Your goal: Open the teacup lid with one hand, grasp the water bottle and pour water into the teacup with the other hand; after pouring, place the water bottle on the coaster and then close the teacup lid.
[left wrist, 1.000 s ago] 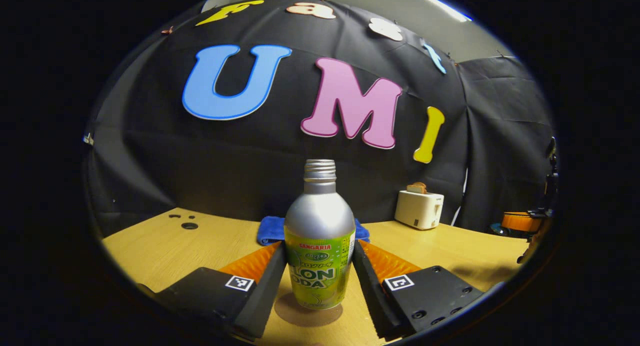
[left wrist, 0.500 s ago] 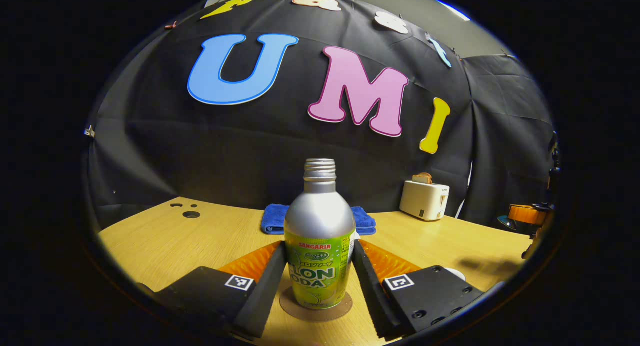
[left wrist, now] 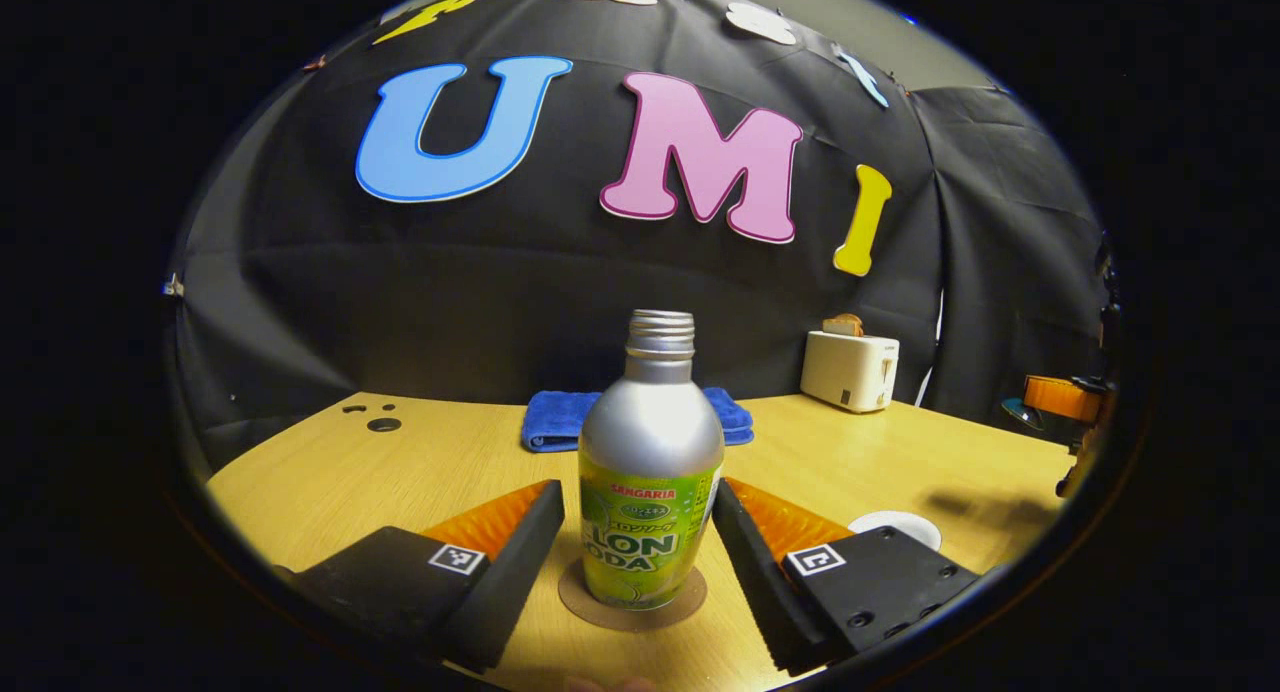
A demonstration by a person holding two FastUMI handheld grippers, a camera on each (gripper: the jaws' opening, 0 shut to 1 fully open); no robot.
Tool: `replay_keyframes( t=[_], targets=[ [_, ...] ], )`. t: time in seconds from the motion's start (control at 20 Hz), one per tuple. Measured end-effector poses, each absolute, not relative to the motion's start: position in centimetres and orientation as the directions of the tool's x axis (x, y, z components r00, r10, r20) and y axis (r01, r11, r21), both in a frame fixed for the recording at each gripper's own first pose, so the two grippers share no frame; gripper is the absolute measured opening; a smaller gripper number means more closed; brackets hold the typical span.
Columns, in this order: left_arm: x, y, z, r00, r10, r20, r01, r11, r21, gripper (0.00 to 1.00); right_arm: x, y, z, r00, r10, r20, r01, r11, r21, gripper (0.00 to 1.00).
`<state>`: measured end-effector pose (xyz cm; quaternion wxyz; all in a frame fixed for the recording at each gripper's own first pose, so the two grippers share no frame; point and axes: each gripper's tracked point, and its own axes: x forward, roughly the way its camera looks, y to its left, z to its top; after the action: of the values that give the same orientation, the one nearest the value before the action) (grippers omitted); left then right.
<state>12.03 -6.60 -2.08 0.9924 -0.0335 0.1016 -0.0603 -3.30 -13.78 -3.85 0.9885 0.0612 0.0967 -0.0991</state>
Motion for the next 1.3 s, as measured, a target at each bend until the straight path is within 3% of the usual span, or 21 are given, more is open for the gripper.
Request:
replay_keyframes(
  t=[0.25, 0.55, 0.65, 0.7, 0.85, 1.05, 1.1, 1.15, 1.25, 1.3],
  targets=[
    [9.6, -6.7, -1.0, 0.975, -0.119, -0.189, 0.121, 0.993, 0.001, 0.95, -2.9, -12.4, -3.6, 0.968, -0.157, -0.194, 0.18, 0.978, 0.109, 0.3],
    [5.0, -5.2, 0.4, 0.988, -0.084, -0.13, 0.078, 0.996, -0.053, 0.94, -1.4, -6.4, -3.1, 0.986, -0.051, -0.158, 0.068, 0.992, 0.106, 0.3],
    [3.8, -5.1, 0.5, 0.99, -0.073, -0.12, 0.068, 0.997, -0.047, 0.94, -0.2, -4.2, -3.8, 0.986, -0.021, -0.167, 0.042, 0.991, 0.125, 0.34],
    [3.5, -5.1, 0.4, 0.99, -0.068, -0.121, 0.063, 0.997, -0.045, 0.94, 0.5, -2.8, -4.2, 0.985, 0.002, -0.173, 0.024, 0.989, 0.149, 0.3],
    [2.6, -5.0, 0.1, 0.991, -0.059, -0.122, 0.054, 0.997, -0.046, 0.94, 2.4, 0.6, -5.4, 0.977, 0.071, -0.201, -0.034, 0.983, 0.181, 0.3],
    [1.7, -5.4, -1.5, 0.986, -0.063, -0.153, 0.055, 0.997, -0.055, 0.94, 4.0, 2.5, -7.0, 0.966, 0.083, -0.244, -0.048, 0.988, 0.146, 0.3],
    [1.8, -5.3, -1.2, 0.989, -0.055, -0.14, 0.049, 0.998, -0.041, 0.94, 4.3, 3.0, -7.5, 0.963, 0.087, -0.256, -0.051, 0.988, 0.145, 0.25],
    [1.7, -5.3, -1.2, 0.99, -0.054, -0.129, 0.05, 0.998, -0.033, 0.95, 4.5, 3.2, -7.9, 0.959, 0.088, -0.27, -0.052, 0.989, 0.138, 0.3],
    [1.2, -5.8, -1.3, 0.989, -0.067, -0.129, 0.065, 0.998, -0.023, 0.95, 4.9, 3.7, -8.7, 0.952, 0.087, -0.292, -0.053, 0.991, 0.123, 0.25],
    [1.4, -5.4, -0.8, 0.992, -0.058, -0.114, 0.055, 0.998, -0.022, 0.95, 5.0, 3.9, -9.1, 0.95, 0.087, -0.301, -0.053, 0.991, 0.12, 0.3]
  ],
)
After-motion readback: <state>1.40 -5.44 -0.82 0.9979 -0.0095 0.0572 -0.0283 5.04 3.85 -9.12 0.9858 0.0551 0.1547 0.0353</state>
